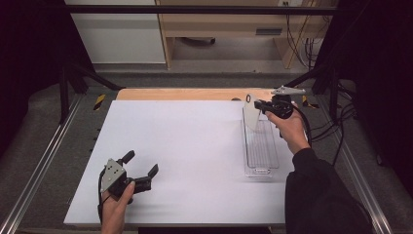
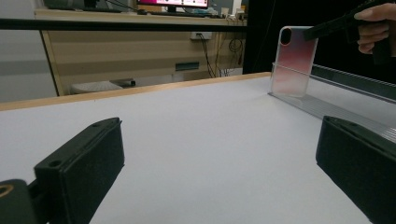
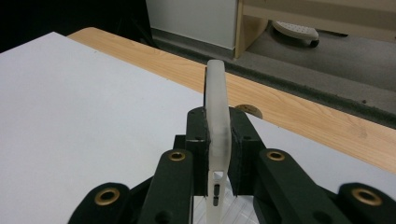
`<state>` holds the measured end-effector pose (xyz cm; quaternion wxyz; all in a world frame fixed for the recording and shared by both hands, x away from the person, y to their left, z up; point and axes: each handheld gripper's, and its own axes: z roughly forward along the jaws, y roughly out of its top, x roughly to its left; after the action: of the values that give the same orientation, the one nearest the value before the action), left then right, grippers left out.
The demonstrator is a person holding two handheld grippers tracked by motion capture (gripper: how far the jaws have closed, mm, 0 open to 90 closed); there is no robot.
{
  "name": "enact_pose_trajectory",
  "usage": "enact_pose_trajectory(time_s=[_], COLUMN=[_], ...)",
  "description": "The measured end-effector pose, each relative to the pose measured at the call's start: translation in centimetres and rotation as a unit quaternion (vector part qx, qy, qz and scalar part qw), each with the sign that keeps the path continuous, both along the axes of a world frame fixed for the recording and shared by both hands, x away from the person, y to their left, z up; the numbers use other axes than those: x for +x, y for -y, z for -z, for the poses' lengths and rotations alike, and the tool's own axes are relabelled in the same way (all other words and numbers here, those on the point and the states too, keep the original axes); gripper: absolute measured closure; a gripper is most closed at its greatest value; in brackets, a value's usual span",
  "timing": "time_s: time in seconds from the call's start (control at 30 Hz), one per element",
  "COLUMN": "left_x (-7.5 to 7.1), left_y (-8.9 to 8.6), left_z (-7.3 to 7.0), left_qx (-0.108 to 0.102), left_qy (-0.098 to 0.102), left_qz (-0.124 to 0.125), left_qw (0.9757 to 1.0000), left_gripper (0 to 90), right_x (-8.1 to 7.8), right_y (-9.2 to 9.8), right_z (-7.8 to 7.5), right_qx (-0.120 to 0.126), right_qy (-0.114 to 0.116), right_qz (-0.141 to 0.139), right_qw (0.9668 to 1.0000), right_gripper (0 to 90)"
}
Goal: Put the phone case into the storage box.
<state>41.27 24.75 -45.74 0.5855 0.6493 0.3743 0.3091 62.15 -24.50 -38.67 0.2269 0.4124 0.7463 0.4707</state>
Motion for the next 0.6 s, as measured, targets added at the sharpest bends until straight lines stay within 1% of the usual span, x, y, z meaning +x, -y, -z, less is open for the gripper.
enact_pose_trajectory(time_s=[0.53,0.6], left_x=[0.01,0.0], left_y=[-0.05,-0.07], left_z=[0.0,-0.01], left_qx=[-0.002,0.001], left_qy=[0.0,0.0], left_qz=[-0.003,-0.002], left_qw=[1.0,1.0], left_gripper=[0.8,0.8], right_x=[-0.07,-0.1], right_y=[-0.26,-0.3], right_z=[-0.27,-0.29], right_qx=[-0.014,-0.016], right_qy=[-0.007,-0.008], right_qz=[0.003,0.003], right_qw=[0.9999,0.9998], right_gripper=[80.4,80.4])
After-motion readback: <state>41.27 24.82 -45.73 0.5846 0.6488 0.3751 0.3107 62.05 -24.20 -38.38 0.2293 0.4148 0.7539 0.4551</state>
